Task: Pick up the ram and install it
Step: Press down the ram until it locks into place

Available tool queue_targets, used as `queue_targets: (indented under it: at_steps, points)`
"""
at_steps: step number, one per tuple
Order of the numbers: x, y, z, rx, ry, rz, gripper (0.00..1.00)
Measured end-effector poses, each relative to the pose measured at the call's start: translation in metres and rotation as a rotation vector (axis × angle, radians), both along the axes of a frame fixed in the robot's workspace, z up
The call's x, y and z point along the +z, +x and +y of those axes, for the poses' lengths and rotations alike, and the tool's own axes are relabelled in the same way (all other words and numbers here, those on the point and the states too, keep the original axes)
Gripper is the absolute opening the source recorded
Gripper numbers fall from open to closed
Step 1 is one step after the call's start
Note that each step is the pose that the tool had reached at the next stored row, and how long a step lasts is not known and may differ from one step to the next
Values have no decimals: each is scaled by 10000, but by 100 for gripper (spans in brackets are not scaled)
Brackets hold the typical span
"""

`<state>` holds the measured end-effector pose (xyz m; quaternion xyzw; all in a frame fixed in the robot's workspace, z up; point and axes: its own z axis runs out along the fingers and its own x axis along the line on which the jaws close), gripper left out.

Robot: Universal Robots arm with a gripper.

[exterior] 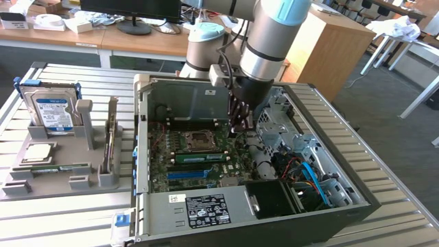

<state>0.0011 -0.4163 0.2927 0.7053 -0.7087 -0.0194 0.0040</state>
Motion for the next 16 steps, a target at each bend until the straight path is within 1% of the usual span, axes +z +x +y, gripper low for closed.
queue_targets:
  at_steps: [16]
  points:
    - [-164,0,0,0,1,-1,10]
